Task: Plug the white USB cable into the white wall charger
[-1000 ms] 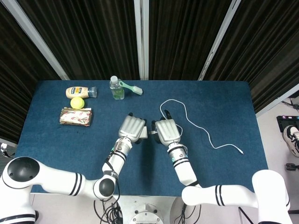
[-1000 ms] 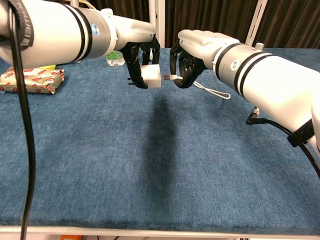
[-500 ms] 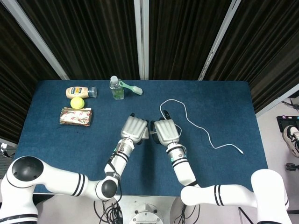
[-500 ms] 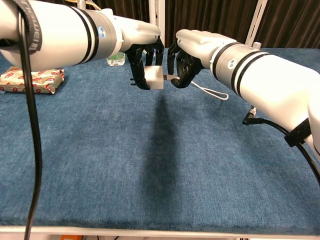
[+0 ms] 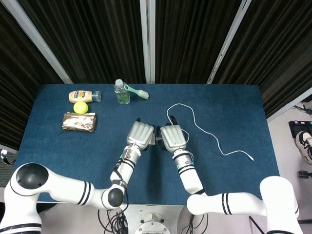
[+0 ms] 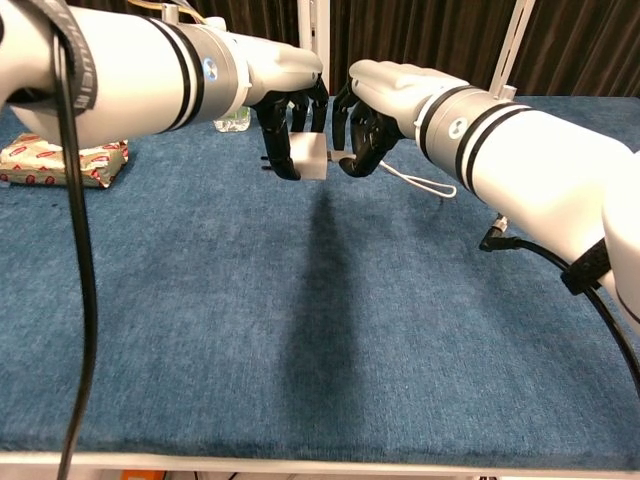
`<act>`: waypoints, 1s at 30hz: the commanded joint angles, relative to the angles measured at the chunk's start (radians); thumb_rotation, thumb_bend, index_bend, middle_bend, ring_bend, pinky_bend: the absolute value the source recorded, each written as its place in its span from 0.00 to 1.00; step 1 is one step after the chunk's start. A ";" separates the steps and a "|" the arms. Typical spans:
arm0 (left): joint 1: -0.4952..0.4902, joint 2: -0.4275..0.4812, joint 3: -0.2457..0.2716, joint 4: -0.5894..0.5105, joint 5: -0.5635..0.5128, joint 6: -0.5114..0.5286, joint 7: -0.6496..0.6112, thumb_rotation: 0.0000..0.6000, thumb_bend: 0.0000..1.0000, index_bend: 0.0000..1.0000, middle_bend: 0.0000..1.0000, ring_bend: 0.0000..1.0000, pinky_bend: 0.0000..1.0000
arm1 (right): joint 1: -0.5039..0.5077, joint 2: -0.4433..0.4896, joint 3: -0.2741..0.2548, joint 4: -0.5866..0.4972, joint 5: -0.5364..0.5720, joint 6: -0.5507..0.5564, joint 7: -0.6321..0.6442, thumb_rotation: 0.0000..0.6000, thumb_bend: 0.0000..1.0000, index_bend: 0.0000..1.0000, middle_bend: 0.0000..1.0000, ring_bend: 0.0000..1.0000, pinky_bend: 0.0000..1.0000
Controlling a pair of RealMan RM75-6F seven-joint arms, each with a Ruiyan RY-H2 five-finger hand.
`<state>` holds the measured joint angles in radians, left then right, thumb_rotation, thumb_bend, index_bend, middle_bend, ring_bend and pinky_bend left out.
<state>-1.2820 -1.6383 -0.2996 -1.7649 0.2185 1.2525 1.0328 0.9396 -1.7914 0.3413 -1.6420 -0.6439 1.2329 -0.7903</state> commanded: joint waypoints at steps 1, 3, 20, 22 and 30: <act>-0.003 -0.003 -0.003 0.004 -0.005 0.000 0.003 1.00 0.23 0.48 0.51 0.42 0.21 | 0.001 -0.004 0.001 0.001 0.003 0.004 0.001 1.00 0.56 0.71 0.56 0.33 0.00; -0.005 -0.004 -0.004 0.005 -0.008 -0.001 0.005 1.00 0.23 0.48 0.51 0.42 0.21 | 0.002 -0.008 0.002 0.004 0.002 0.008 0.002 1.00 0.56 0.71 0.56 0.33 0.00; -0.011 -0.017 -0.017 0.016 -0.018 -0.005 0.000 1.00 0.23 0.48 0.51 0.42 0.21 | 0.010 -0.044 0.006 0.029 -0.011 0.019 0.019 1.00 0.56 0.71 0.56 0.33 0.00; -0.012 -0.017 -0.017 0.017 -0.019 -0.006 -0.001 1.00 0.23 0.48 0.51 0.42 0.21 | 0.010 -0.047 0.006 0.032 -0.013 0.019 0.021 1.00 0.55 0.71 0.56 0.33 0.00; -0.005 -0.008 -0.014 0.012 -0.012 -0.013 -0.010 1.00 0.23 0.48 0.50 0.42 0.21 | -0.001 -0.040 -0.002 0.031 -0.018 0.022 0.024 1.00 0.36 0.52 0.51 0.31 0.00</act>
<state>-1.2877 -1.6474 -0.3141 -1.7519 0.2055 1.2404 1.0238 0.9394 -1.8327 0.3403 -1.6104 -0.6621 1.2546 -0.7663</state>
